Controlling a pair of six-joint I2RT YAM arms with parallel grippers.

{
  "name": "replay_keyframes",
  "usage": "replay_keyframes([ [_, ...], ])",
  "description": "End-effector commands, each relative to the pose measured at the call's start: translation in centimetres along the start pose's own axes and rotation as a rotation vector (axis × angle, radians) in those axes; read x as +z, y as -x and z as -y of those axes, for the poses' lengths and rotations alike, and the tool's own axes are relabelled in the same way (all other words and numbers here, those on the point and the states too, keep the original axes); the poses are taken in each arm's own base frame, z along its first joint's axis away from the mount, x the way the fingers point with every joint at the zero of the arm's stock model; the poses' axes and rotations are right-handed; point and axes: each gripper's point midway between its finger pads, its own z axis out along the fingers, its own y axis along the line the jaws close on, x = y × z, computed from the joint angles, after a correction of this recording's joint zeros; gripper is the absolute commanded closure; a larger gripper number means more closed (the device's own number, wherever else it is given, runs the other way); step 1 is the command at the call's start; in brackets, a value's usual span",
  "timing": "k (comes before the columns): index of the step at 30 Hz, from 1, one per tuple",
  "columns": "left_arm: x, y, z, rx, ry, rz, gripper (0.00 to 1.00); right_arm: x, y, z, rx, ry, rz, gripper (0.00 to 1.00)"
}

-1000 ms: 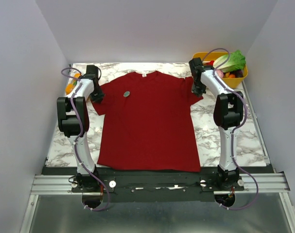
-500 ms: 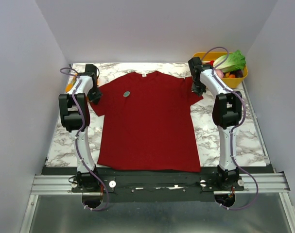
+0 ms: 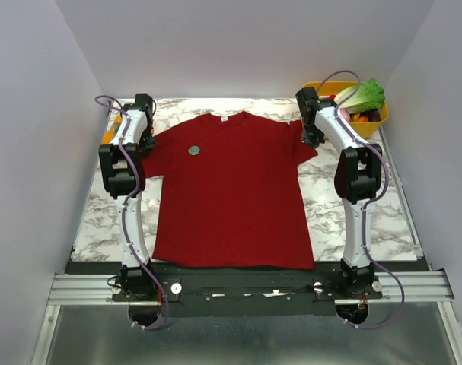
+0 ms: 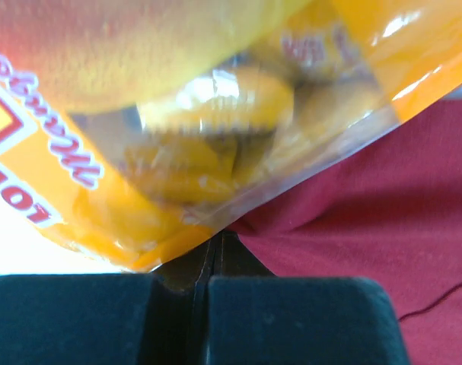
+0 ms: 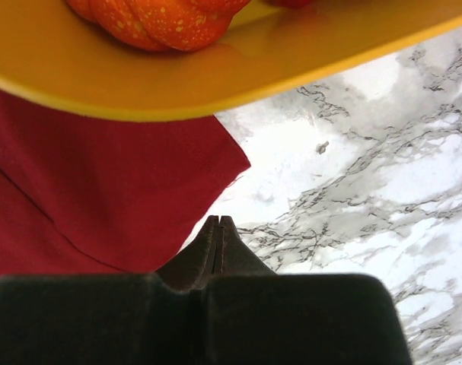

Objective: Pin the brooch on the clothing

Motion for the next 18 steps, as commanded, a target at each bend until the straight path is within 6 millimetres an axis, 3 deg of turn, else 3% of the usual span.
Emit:
replay_keyframes([
  [1, 1.3, 1.1, -2.0, 0.017, 0.084, -0.009, 1.00, -2.2, 0.5, 1.1, -0.006, -0.004, 0.031, 0.99],
  [5, 1.7, 2.3, -1.7, 0.019, 0.061, 0.010, 1.00, -2.1, 0.1, 1.2, -0.012, -0.001, 0.021, 0.99],
  [8, 2.0, 1.8, -1.1, 0.023, 0.033, -0.010, 1.00, -2.1, -0.3, 1.1, -0.018, 0.006, 0.010, 0.99],
  [10, 1.0, 2.5, -0.4, 0.008, -0.019, 0.021, 1.00, -2.2, -0.5, 0.8, -0.022, 0.020, 0.006, 0.99],
  [11, 1.1, 1.8, -0.1, 0.011, -0.041, 0.008, 1.00, -2.3, -0.5, 0.8, -0.024, 0.023, 0.007, 0.99],
  [12, -0.4, 3.0, 0.2, -0.008, -0.080, 0.059, 1.00, -2.7, -0.4, 0.7, -0.026, 0.031, 0.011, 0.99],
  [14, -1.4, 2.7, 0.6, -0.013, -0.123, 0.074, 1.00, -3.1, -0.4, 0.6, -0.033, 0.039, 0.017, 0.99],
  [15, -3.7, 4.1, 1.2, -0.030, -0.190, 0.138, 1.00, -3.6, -0.2, 0.5, -0.033, 0.049, 0.025, 0.99],
  [16, -4.7, 4.4, 1.5, -0.036, -0.221, 0.161, 1.00, -3.9, -0.1, 0.5, -0.033, 0.056, 0.029, 0.99],
  [17, -5.2, 3.6, 1.9, -0.027, -0.251, 0.156, 1.00, -4.1, -0.4, 0.4, -0.038, 0.058, 0.028, 0.99],
  [18, -8.0, 4.9, 2.4, -0.047, -0.327, 0.224, 1.00, -4.5, -0.3, 0.3, -0.038, 0.070, 0.034, 0.99],
])
